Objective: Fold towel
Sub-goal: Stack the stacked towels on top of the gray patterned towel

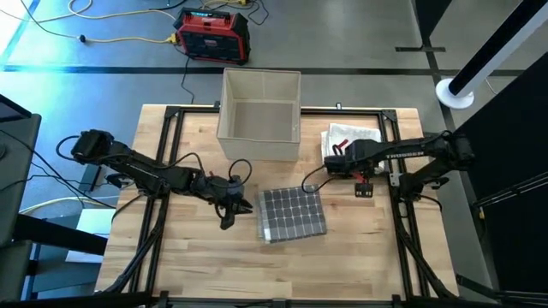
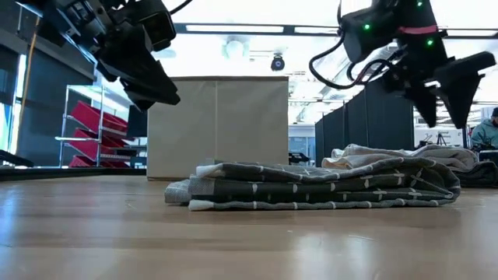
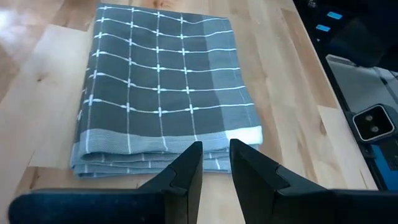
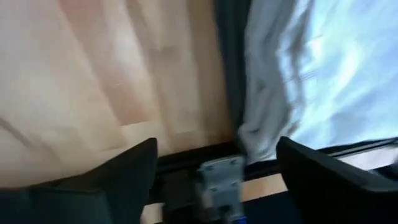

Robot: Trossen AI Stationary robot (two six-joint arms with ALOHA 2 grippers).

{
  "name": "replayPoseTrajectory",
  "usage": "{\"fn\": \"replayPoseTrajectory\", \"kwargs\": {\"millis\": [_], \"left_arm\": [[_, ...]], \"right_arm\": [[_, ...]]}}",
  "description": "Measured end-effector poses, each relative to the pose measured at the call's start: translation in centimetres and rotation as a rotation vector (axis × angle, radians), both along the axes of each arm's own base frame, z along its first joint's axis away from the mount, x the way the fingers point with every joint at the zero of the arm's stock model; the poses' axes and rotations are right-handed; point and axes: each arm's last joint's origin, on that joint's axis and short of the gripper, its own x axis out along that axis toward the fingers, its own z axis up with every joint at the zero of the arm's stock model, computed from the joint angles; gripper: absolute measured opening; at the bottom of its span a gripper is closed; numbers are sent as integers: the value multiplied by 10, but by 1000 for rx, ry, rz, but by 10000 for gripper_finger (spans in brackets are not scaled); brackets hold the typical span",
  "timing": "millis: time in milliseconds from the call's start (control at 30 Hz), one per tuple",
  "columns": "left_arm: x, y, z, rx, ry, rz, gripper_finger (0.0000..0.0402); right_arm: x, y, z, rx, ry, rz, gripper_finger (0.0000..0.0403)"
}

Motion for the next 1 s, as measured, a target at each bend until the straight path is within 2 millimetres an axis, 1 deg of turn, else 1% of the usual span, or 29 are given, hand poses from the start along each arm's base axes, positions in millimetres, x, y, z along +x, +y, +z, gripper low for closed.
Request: {"fn": "replayPoseTrajectory", "kwargs": {"millis": [100, 167, 233, 400, 500, 600, 733, 1000], "left_arm": [[0, -2, 0, 9, -2, -13, 74], [-1, -2, 0, 14, -2, -16, 74], [-1, -2, 0, 16, -3, -17, 74], [-2, -2, -2, 20, 19, -21, 74], [-2, -2, -2, 12, 22, -31, 74], [-2, -3, -2, -6, 27, -30, 74], [-4, -6, -3, -18, 42, -34, 74], [-4, -6, -3, -25, 46, -27, 74]], "right_arm": [[5, -10, -1, -20, -61, 5, 351], [7, -19, -2, -48, -91, -27, 353], [7, -27, -2, -33, -113, -69, 353], [6, -40, -7, -8, -118, -122, 353], [1, -41, -20, 16, -112, -153, 353], [-12, -36, -37, 36, -46, -184, 353], [-25, -34, -57, -45, 11, -210, 353], [-22, -35, -67, -54, -58, -191, 353]]}}
